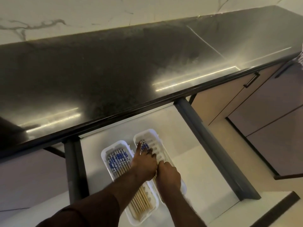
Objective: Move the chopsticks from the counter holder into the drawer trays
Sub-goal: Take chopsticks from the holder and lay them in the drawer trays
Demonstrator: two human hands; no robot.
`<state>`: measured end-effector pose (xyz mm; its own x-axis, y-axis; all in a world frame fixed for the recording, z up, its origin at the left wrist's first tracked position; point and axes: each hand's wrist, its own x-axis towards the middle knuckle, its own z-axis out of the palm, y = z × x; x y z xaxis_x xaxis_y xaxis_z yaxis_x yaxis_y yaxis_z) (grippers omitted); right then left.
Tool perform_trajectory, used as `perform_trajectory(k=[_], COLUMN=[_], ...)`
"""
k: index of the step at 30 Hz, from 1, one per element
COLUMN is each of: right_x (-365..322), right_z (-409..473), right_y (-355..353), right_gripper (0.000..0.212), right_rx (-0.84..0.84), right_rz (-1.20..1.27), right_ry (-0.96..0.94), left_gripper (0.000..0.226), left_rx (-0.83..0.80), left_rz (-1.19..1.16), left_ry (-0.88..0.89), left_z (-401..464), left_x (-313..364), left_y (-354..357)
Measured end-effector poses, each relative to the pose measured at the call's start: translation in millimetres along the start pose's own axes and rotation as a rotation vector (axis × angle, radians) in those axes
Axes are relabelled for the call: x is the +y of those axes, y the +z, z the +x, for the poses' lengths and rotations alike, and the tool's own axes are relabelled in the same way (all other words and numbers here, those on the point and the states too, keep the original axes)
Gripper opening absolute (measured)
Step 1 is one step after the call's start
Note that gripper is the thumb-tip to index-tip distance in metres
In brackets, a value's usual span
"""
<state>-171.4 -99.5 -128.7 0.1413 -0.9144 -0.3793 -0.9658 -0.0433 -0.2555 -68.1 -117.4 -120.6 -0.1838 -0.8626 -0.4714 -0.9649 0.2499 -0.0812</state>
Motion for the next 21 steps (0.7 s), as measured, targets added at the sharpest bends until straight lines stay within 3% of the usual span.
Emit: perform_trajectory(k=[6, 11, 17, 21], right_x=[-2.1, -24.6, -101.0, -172.6], right_z=[-7.5, -13.0, -29.1, -58.1], right_y=[-8.4, -63.5, -170.7, -229.6], right_gripper=[0.019, 0.019, 0.032, 0.022], right_rx=[-0.002, 0.088, 0.314, 0.538], right_rz=[0.007, 0.02, 0.083, 0.082], right_ry=[-0.014, -0.037, -0.12, -0.256], left_gripper=[0.052, 0.047, 0.04, 0.033], left_rx=[0.068, 0.156, 0.456, 0.721], left_rz=[-0.038, -0.126, -0.317, -0.47], left_ry=[0.002, -0.001, -0.092, -0.187], left_z=[-1.1, -22.6, -77.3, -145.4], left_x=[-4.4, -24.4, -89.3, -153.1], left_y=[0.4, -46.4, -151.1, -211.9])
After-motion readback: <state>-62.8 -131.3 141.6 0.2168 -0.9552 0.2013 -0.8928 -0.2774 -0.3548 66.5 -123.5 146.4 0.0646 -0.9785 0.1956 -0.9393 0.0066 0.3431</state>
